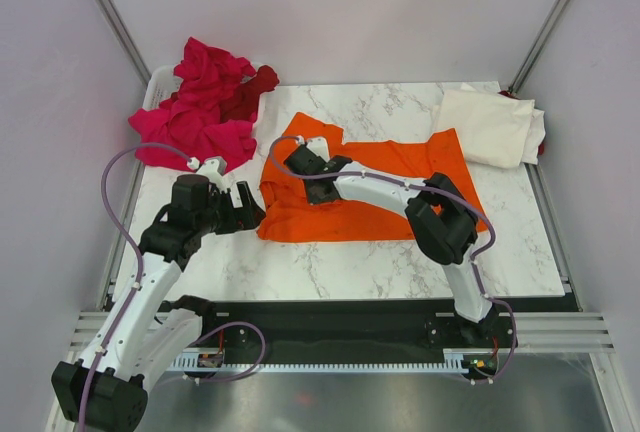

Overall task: Fold and stack the t-shirts
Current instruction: Fold the tshirt

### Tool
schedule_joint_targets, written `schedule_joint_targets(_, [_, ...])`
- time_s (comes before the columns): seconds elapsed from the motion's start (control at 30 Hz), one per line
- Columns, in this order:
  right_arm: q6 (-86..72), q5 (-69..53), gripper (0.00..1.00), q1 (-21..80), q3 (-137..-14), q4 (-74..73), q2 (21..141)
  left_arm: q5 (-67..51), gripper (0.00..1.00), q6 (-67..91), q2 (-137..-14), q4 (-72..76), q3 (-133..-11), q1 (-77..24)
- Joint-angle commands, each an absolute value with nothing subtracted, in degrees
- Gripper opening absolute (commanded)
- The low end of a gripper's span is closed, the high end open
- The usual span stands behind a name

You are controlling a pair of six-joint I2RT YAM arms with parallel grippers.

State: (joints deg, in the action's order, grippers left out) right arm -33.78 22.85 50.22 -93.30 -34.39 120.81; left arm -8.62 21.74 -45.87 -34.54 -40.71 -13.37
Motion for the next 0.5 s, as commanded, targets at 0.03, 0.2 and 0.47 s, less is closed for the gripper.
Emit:
schedule_joint_targets(0.03, [-31.47, 25.14, 0.00, 47.64, -96.85, -35.77, 121.02, -8.26, 1.00, 20.30, -45.79, -32.61, -40.78, -13.36])
schedule_joint_targets(0.2, [-31.20, 25.14, 0.00, 44.21, -97.56, -36.12, 122.43, -8.35, 1.00, 20.30, -46.23, -32.61, -40.78, -13.36])
schedule_joint_targets(0.47, [-28.49, 21.45, 0.46, 39.03, -101.16, -36.03, 127.00, -8.44, 1.00, 20.21, -47.37, -32.61, -40.78, -13.45])
